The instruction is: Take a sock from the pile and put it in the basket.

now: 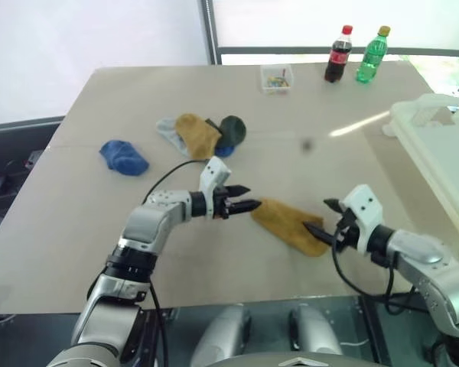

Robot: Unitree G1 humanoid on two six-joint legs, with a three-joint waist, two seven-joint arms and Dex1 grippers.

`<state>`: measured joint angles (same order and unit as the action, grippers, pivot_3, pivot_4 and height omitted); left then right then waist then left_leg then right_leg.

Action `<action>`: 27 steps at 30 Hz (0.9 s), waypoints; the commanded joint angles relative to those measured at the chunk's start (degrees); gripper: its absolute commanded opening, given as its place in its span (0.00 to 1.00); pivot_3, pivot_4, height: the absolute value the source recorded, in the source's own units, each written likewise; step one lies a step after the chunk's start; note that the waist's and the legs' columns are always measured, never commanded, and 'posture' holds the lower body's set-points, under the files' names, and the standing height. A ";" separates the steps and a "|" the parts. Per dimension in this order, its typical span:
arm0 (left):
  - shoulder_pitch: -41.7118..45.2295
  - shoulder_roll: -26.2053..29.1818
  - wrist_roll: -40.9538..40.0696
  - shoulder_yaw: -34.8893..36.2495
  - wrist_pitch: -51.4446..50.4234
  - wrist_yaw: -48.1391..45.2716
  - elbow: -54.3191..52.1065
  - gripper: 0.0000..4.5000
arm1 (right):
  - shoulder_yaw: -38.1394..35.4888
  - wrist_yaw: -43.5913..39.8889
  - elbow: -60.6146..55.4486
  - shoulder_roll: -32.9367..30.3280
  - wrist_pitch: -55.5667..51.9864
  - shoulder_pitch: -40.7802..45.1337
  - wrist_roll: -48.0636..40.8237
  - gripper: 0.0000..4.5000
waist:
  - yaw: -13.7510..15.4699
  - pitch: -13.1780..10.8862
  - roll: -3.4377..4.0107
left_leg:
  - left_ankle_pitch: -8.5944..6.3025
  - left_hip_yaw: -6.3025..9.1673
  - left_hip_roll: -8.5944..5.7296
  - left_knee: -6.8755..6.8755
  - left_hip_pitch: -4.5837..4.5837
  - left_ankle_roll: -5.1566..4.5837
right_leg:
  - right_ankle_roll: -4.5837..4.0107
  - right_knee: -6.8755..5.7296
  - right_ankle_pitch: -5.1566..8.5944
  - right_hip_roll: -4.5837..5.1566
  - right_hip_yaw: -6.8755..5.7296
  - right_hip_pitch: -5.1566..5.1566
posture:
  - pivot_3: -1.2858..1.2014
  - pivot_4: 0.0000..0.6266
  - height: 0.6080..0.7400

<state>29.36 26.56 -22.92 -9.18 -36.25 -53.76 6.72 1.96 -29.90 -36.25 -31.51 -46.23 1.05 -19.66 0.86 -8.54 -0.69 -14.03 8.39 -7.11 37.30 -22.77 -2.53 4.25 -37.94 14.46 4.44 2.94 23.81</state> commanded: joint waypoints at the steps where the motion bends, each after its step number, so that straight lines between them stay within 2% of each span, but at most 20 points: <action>1: 2.29 -1.64 3.44 -4.22 1.78 -1.18 2.41 0.71 | 2.58 4.24 1.63 1.50 0.35 -1.16 3.41 0.67 | -0.02 0.00 0.00 | 0.00 -0.01 -0.01 0.00 -0.01 0.00 | 0.00 0.00 0.00 0.01 0.02 0.00 | 0.52 0.24 1.00; 2: 2.66 -2.20 4.31 -4.85 1.64 -0.74 3.40 0.59 | 3.10 4.15 2.12 1.18 0.84 -1.24 4.01 0.56 | -0.01 0.00 0.00 | 0.00 -0.02 -0.04 0.05 0.00 0.00 | 0.01 0.00 -0.01 0.02 0.02 -0.02 | 0.52 0.24 1.00; 3: 2.84 -2.86 4.92 -5.50 1.82 -0.60 4.13 0.58 | 3.66 3.83 2.74 0.71 1.21 -1.34 4.51 0.49 | -0.07 0.00 0.00 | 0.00 -0.02 -0.04 0.05 0.00 0.00 | 0.01 0.00 -0.01 0.02 0.02 -0.02 | 0.52 0.24 1.00; 5: 2.91 -3.73 5.40 -6.04 2.16 -0.97 4.79 0.44 | 4.55 3.44 3.67 -0.09 1.91 -1.42 5.45 0.35 | -0.08 0.01 0.00 | 0.00 -0.01 -0.06 0.05 0.03 -0.01 | 0.01 -0.01 -0.01 0.02 0.01 -0.04 | 0.52 0.24 1.00; 8: 1.95 -4.54 4.47 -5.33 0.79 -1.18 3.03 0.15 | 5.48 2.27 5.02 -2.12 4.47 -1.19 7.17 0.05 | -0.13 0.01 0.00 | 0.00 -0.01 -0.05 0.05 0.04 -0.01 | 0.02 -0.01 -0.01 0.02 0.01 -0.05 | 0.52 0.24 1.00; 9: 1.24 -4.30 3.46 -4.52 -0.44 -1.32 1.38 0.04 | 5.44 1.66 5.37 -2.89 5.43 -0.87 7.49 0.00 | -0.14 0.02 -0.01 | 0.00 -0.01 -0.05 0.05 0.04 -0.01 | 0.02 -0.01 -0.01 0.02 0.01 -0.05 | 0.52 0.24 1.00; 10: 0.52 -3.92 2.24 -3.57 -1.85 -1.53 -0.44 0.02 | 5.22 1.01 5.75 -3.58 6.26 -0.50 7.58 0.00 | -0.14 0.02 -0.02 | 0.00 -0.01 -0.05 0.06 0.05 -0.01 | 0.02 -0.01 -0.01 0.02 0.01 -0.05 | 0.52 0.24 1.00; 19: -9.86 1.18 -8.19 5.46 -18.66 4.62 -22.39 0.02 | 6.65 -13.89 12.34 -12.75 17.00 6.80 7.50 0.00 | -0.66 -0.01 -0.02 | 0.00 -0.01 0.00 0.04 0.04 -0.01 | 0.02 -0.01 -0.01 -0.01 0.02 -0.04 | 0.52 0.24 1.00; 27: -18.44 2.91 -10.28 7.19 -21.80 10.38 -31.83 0.02 | 12.76 -20.37 16.81 -13.47 24.51 9.97 12.22 0.00 | -0.19 -0.02 -0.02 | 0.00 -0.03 0.02 0.04 0.04 0.00 | 0.01 0.01 0.00 -0.01 0.03 -0.05 | 0.52 0.24 1.00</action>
<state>10.91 28.97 -32.01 -3.21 -58.19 -44.17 -21.99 14.55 -49.17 -19.13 -44.27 -23.52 10.67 -8.28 0.67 -8.56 -0.72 -14.03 8.35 -7.09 37.34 -22.73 -2.54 4.26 -37.93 14.46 4.43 2.97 23.76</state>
